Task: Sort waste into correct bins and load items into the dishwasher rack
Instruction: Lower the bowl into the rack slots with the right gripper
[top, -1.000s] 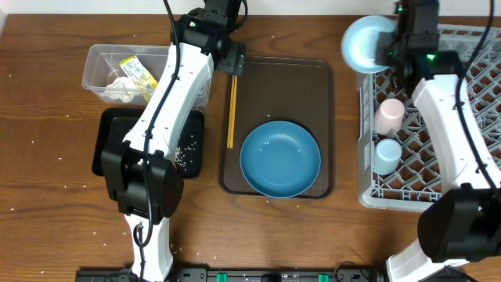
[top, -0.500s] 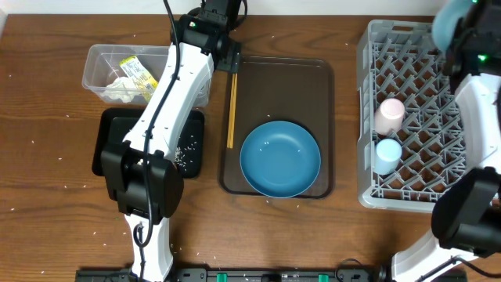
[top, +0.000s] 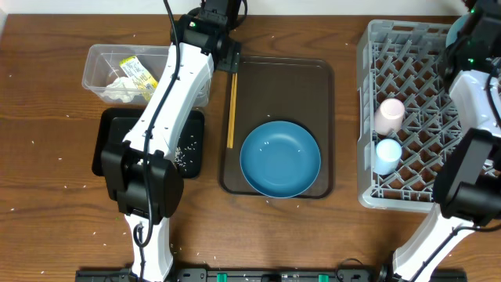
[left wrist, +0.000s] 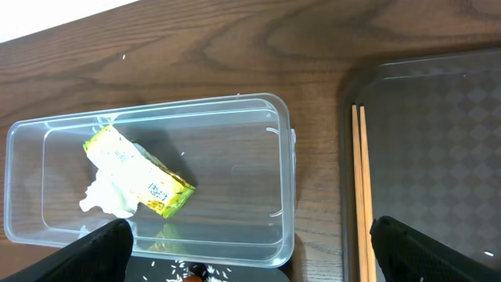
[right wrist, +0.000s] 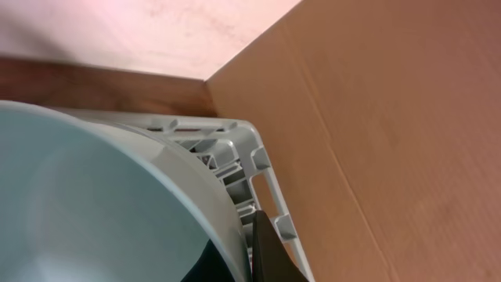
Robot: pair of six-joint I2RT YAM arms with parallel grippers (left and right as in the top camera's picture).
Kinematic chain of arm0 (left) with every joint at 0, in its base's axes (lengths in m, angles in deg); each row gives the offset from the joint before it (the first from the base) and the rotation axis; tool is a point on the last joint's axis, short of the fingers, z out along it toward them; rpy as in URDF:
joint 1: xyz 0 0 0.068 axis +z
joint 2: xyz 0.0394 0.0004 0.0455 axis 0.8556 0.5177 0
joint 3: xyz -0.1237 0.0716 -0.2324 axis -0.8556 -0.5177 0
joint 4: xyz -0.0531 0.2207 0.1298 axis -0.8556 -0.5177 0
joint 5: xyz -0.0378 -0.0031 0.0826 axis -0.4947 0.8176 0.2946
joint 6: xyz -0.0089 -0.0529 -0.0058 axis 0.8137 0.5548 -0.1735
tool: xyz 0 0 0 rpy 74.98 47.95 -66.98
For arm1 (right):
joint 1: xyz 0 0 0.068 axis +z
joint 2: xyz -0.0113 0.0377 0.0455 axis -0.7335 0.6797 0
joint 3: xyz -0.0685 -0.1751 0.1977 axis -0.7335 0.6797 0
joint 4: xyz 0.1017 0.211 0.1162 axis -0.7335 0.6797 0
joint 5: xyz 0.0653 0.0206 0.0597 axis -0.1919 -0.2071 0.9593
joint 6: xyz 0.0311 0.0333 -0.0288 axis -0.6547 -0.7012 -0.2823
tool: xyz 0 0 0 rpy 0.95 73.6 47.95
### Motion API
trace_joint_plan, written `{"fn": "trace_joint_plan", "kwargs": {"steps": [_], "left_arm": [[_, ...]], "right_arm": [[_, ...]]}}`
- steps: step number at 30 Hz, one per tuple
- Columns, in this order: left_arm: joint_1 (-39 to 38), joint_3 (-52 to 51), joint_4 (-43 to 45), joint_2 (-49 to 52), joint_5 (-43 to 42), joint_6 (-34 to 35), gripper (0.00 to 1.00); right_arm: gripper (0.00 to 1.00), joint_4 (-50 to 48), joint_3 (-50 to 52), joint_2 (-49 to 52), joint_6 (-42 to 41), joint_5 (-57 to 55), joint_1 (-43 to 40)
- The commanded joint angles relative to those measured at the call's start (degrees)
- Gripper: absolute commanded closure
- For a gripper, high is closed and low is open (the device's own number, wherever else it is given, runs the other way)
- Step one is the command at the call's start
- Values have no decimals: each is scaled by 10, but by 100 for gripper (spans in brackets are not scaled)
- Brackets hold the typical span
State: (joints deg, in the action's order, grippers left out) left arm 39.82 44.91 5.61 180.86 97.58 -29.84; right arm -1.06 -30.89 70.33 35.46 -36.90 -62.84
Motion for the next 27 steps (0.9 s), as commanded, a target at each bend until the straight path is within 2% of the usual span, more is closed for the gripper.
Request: {"fn": "trace_joint_plan", "kwargs": {"steps": [1,6,27], "left_arm": [[1,-2,-2,4,9,5,2],[1,-2,-2,4,9,5,2],[1,-2,-2,4,9,5,2]], "right_arm": [[99,-7,-3,17,59,-14,3],[99,-12,-3,33,95,-15,10],[99,-2,-3,34,94,-21,38]]}}
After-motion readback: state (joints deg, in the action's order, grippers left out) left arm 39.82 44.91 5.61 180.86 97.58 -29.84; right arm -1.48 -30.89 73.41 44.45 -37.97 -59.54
